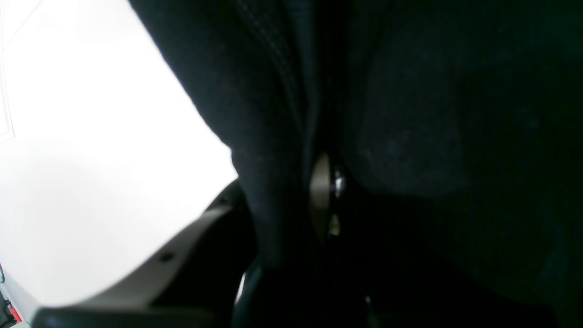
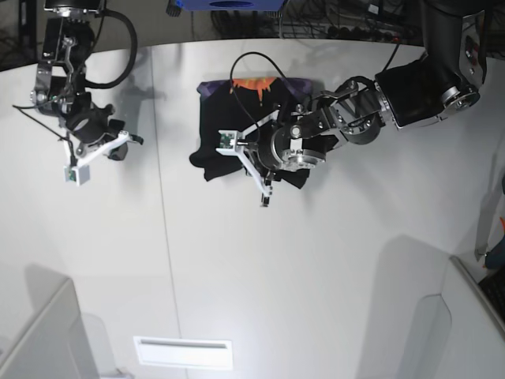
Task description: Fold the T-shirt properly
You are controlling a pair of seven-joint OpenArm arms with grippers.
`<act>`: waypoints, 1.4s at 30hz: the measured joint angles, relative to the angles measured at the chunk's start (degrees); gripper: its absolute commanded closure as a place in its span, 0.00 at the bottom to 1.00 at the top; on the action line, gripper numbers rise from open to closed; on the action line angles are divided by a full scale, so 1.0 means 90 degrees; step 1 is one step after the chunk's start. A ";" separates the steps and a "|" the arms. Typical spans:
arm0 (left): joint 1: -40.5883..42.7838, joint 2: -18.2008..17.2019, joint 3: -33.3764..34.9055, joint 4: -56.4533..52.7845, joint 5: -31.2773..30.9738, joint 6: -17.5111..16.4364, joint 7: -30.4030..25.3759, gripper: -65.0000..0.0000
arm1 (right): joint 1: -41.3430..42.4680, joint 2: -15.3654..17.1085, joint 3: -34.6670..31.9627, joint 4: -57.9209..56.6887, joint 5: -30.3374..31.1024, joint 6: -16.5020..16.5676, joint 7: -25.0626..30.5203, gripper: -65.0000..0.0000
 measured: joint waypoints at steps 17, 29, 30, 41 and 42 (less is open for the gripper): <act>-0.0080 0.0090 -0.1489 0.0928 -0.0027 -0.0041 0.0508 0.22 | -0.0061 -0.0002 -0.0012 -0.0002 -0.0005 0.0000 -0.0002 1.00; 0.3094 0.0199 -0.6591 0.2565 0.0335 -0.0017 0.0491 1.00 | -0.1717 0.0619 -0.0039 0.0823 0.0075 0.0046 0.0806 1.00; 0.3487 0.0165 -0.6965 0.2616 0.0474 0.0024 0.0457 1.00 | -0.1933 0.0763 -0.0005 0.0826 0.0010 0.0010 0.0852 1.00; 0.9918 0.0316 -0.9993 0.2657 -0.0061 0.0019 -0.5294 1.00 | -0.4908 0.2067 -0.0051 0.0848 0.0029 0.0046 0.2348 1.00; 1.0406 0.0488 -1.0132 0.2601 -0.0148 0.0000 -0.5795 1.00 | -0.5020 0.2067 -0.0063 0.0872 0.0007 0.0002 0.2317 1.00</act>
